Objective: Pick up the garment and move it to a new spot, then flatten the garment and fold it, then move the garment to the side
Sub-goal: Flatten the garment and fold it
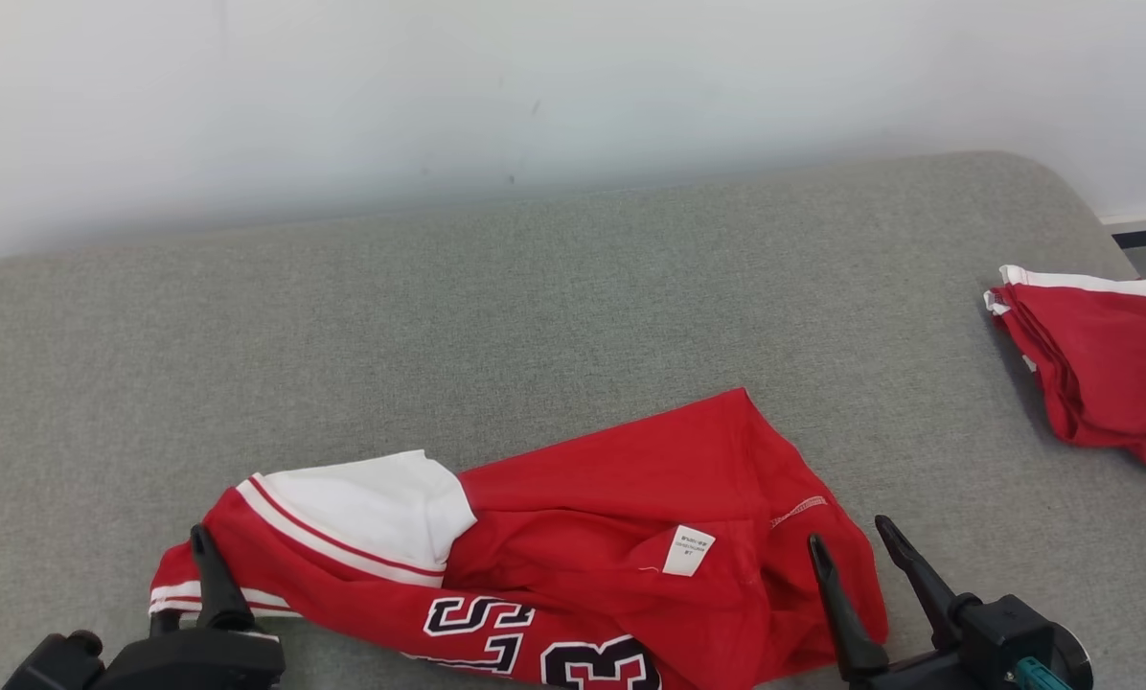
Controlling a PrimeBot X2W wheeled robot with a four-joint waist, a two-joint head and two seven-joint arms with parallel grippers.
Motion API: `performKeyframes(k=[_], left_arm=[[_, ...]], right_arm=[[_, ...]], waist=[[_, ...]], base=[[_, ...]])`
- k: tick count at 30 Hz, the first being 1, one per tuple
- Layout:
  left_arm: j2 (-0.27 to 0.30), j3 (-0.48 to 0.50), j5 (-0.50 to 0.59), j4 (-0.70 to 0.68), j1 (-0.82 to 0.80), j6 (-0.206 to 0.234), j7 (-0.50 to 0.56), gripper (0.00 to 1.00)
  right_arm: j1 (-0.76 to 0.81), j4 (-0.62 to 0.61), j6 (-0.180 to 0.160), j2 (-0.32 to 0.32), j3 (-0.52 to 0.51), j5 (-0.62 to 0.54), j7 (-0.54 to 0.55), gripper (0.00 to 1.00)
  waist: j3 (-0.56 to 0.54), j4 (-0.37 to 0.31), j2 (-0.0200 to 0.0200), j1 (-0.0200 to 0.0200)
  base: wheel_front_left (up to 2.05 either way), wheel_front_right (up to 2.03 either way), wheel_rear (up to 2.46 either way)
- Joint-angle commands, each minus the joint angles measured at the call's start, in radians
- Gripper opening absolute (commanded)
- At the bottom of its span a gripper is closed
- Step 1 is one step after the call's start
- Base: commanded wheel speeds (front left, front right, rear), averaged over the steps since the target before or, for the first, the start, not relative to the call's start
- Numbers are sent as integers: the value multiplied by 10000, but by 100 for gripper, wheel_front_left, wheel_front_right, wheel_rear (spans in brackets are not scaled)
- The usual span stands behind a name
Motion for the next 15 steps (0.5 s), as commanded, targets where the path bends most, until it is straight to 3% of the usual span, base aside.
performKeyframes(k=[1,7,10,15], left_arm=[[8,118,378,-113,264,-124,-32,100],[9,509,2018,-1086,929,-575,-32,100],[4,490,2341,-1488,1374,-759,-31,100],[0,460,1396,-1730,1949,-683,-31,100]], right_arm=[[23,2,-28,-64,-44,22,-27,100],[228,4,-28,-49,-211,14,-31,100],[319,-10,-28,-35,-322,5,-32,100],[461,-39,-28,99,-408,-46,-33,100]], waist=[[-56,-39,0,-1],[-284,-48,0,-1],[-418,40,0,-1],[-659,188,0,-1]], base=[[0,0,0],[0,0,0],[0,0,0],[0,0,0]])
